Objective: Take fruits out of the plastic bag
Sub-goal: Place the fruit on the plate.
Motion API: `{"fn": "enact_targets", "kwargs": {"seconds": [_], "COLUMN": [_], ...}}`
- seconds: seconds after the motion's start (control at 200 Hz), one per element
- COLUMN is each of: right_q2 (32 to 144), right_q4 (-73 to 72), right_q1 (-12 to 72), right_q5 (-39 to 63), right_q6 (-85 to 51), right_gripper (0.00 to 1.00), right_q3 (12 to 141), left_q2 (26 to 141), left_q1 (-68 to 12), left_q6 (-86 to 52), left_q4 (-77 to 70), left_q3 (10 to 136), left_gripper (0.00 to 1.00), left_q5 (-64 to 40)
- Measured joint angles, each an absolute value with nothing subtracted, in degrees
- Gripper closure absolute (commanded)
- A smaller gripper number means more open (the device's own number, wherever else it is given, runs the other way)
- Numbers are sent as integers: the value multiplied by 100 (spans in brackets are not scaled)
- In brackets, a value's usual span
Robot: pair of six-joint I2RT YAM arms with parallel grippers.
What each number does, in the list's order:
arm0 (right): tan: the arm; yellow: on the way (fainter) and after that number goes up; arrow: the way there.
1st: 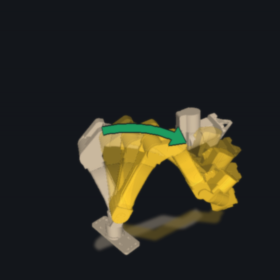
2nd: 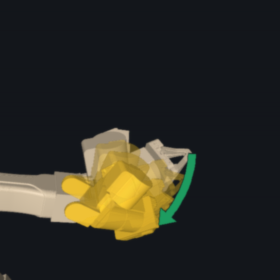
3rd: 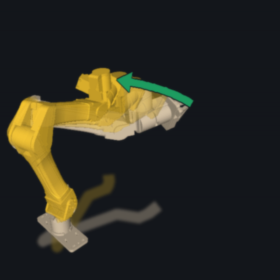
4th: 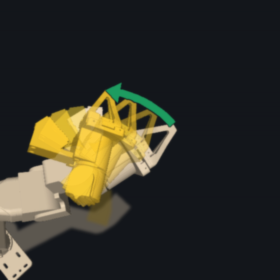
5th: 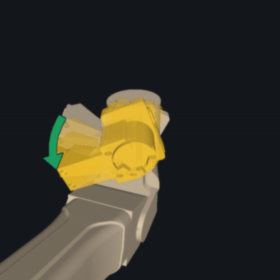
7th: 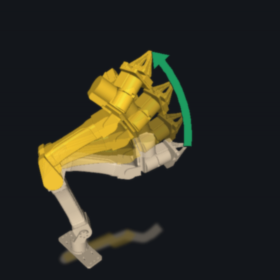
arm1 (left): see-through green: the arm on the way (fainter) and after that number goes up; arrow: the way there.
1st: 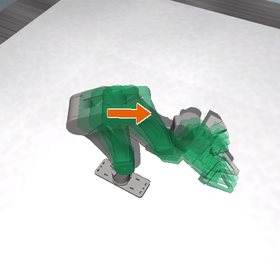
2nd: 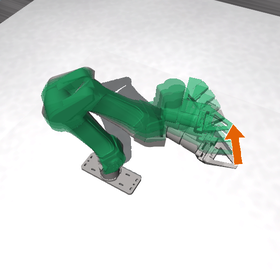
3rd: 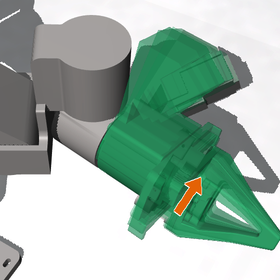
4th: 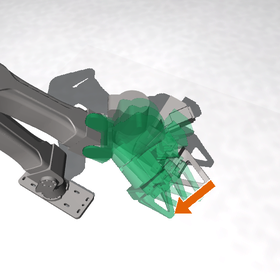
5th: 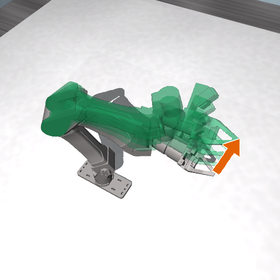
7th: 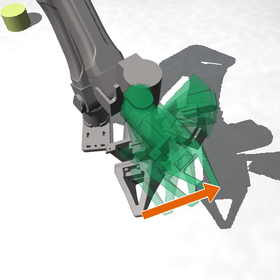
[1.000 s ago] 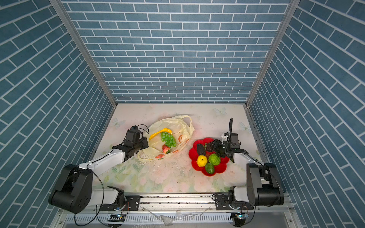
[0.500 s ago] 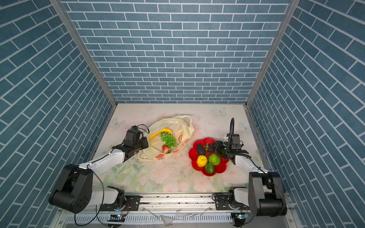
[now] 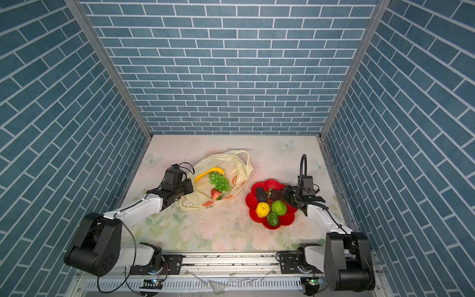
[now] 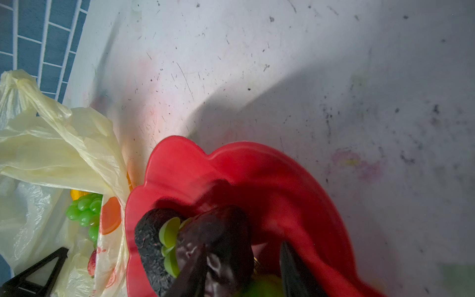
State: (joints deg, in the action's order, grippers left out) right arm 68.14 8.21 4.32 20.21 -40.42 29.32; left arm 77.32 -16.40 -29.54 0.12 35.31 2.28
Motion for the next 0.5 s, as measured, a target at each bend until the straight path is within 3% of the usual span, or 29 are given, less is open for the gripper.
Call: {"fn": "enact_targets", "kwargs": {"seconds": [0.5], "right_q2": [7133], "right_q4": [961], "right_q1": [438], "right_q5": [1778], "right_q6": [-3997], "right_gripper": [53], "right_q3": [2932], "left_q2": [7754], "left_q1": [-1640], "left_q6": [-2954], "left_q4": [12], "left_q3": [3531], "left_gripper": [100], "left_q5": [231]}}
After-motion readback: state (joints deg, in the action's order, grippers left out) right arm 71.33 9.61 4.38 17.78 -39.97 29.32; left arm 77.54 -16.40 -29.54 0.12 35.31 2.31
